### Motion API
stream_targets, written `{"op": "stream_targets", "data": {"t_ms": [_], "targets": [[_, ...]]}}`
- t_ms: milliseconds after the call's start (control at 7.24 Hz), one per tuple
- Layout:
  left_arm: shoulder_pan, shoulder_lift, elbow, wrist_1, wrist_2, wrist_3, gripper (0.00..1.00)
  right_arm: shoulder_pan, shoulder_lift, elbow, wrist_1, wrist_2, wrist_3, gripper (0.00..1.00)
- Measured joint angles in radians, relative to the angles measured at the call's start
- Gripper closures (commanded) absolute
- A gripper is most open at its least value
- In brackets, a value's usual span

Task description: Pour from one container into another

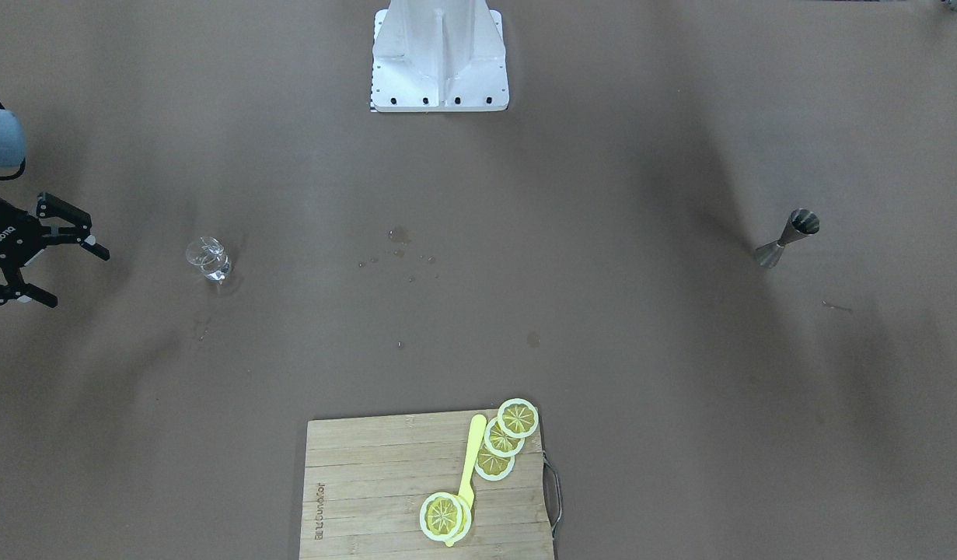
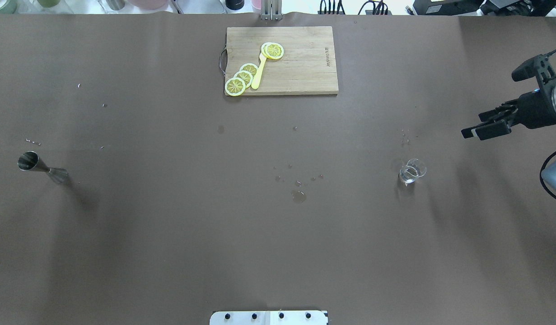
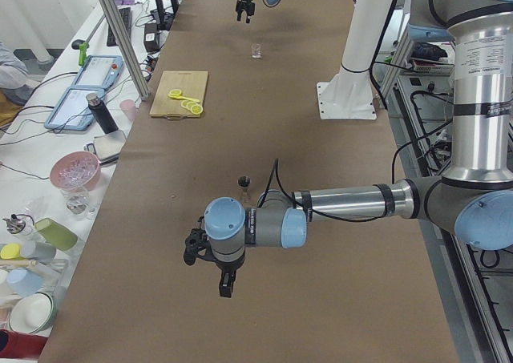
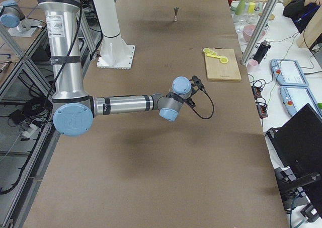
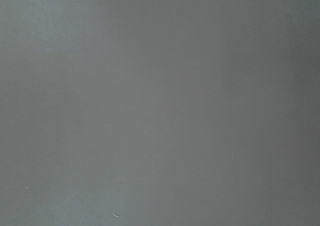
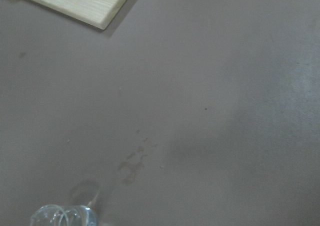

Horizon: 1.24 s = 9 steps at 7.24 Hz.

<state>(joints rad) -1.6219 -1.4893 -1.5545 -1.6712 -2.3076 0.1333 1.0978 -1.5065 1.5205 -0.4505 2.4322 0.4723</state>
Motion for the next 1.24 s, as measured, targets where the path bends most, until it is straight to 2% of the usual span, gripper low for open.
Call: {"op": "stream_targets", "data": {"t_ms": [414, 829, 967, 1243], "targets": [[0.000, 0.001, -0.003, 0.000, -0.001, 0.000, 0.01, -0.019, -0.024, -0.015, 0.150, 0.036, -0.073, 0.00], [-0.001, 0.006, -0.021, -0.005, -0.011, 0.002, 0.01, -0.043, -0.025, -0.054, 0.174, 0.037, -0.328, 0.00], [-0.001, 0.005, -0.025, -0.042, -0.038, 0.002, 0.01, -0.059, -0.023, -0.070, 0.176, 0.037, -0.403, 0.00], [0.008, 0.000, 0.005, -0.281, -0.081, -0.002, 0.01, -0.085, -0.007, -0.110, 0.191, 0.037, -0.534, 0.00]]}}
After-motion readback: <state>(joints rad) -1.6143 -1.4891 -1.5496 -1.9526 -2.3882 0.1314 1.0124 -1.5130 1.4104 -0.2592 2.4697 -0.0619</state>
